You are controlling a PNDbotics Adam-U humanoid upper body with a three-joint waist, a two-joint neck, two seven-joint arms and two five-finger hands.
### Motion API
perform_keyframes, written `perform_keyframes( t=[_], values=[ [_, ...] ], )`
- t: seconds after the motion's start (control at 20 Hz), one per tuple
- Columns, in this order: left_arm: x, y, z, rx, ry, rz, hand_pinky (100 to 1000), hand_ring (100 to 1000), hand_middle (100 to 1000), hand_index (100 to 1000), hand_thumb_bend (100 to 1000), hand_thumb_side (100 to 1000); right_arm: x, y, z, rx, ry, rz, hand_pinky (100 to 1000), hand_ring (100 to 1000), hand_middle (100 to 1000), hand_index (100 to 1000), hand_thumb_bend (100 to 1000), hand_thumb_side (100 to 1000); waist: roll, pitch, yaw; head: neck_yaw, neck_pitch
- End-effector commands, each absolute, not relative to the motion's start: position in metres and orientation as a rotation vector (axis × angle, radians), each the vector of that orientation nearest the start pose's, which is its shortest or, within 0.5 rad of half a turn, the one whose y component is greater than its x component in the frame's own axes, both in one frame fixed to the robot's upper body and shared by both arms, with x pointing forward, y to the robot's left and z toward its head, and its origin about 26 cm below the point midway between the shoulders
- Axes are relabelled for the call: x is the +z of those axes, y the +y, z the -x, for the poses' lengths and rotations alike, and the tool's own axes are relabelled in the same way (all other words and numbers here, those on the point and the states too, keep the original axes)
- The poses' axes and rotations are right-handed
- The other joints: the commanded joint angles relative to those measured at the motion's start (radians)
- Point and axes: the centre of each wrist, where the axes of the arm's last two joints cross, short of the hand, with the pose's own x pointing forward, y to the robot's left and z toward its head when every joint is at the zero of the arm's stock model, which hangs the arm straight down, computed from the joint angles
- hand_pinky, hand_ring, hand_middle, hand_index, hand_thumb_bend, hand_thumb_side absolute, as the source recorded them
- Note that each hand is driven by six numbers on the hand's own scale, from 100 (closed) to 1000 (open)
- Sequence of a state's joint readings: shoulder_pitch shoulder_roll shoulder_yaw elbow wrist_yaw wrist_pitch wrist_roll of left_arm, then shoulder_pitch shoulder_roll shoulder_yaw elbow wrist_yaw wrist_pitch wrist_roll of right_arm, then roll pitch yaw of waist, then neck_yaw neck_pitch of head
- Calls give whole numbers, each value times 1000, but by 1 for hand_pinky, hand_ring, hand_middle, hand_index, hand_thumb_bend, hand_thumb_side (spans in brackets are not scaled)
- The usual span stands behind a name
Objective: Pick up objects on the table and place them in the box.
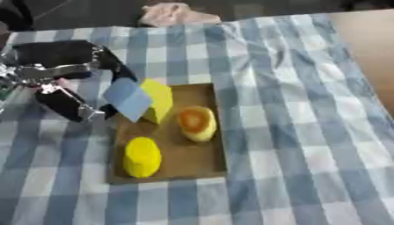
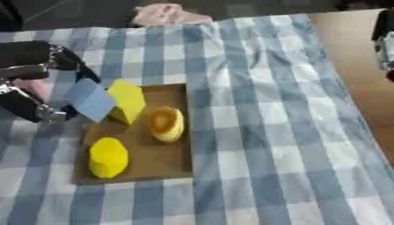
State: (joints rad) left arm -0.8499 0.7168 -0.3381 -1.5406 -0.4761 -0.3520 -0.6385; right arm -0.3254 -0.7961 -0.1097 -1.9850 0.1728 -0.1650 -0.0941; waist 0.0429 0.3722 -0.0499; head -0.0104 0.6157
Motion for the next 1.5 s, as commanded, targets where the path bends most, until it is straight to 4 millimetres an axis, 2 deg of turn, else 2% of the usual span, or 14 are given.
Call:
perform_keyframes(
  t=[0.05,0.15,0.3,0.35,0.55,0.65,0.8,1.0,1.3,1.5],
  values=[
    [294,252,-399,2650,2155,945,851,705,530,703,100,187,288,-338,-285,-1102,3218,-1137,868,697,660,865,100,462,-1,-25,-3,-1,-5],
    [289,251,-404,2651,2148,986,851,706,536,735,100,185,288,-338,-285,-1110,3220,-1133,867,696,660,863,100,461,-1,-25,-4,-1,-5],
    [281,251,-410,2657,2129,1028,863,741,596,789,117,176,287,-338,-285,-1114,3223,-1133,868,696,659,862,100,456,-1,-24,-6,-2,-6],
    [279,251,-412,2663,2117,1029,868,753,618,807,102,211,287,-338,-285,-1113,3224,-1133,868,696,659,862,100,461,-1,-23,-6,-2,-6],
    [274,253,-413,2702,2073,999,902,816,723,885,154,407,286,-338,-285,-1111,3227,-1135,868,696,659,862,100,462,-1,-21,-6,-6,-6],
    [274,255,-412,2725,2059,979,927,848,771,922,204,546,286,-338,-285,-1107,3229,-1138,869,695,659,862,100,462,0,-21,-5,-8,-6],
    [277,258,-409,2750,2038,955,953,879,801,943,295,663,285,-338,-285,-1111,3233,-1139,869,695,659,862,100,462,0,-21,-3,-11,-5],
    [284,262,-402,2743,2036,952,959,886,810,959,332,701,284,-339,-285,-1110,3238,-1144,869,694,658,861,100,463,0,-22,-1,-18,-2],
    [290,264,-394,2732,2035,926,961,892,817,978,332,645,283,-339,-285,-1114,3246,-1142,869,694,658,861,100,464,-1,-27,3,-27,-1],
    [295,263,-390,2697,2064,925,962,900,823,993,386,678,282,-339,-285,-1117,3253,-1140,870,694,658,861,100,464,-3,-30,5,-29,-1]
  ],
)
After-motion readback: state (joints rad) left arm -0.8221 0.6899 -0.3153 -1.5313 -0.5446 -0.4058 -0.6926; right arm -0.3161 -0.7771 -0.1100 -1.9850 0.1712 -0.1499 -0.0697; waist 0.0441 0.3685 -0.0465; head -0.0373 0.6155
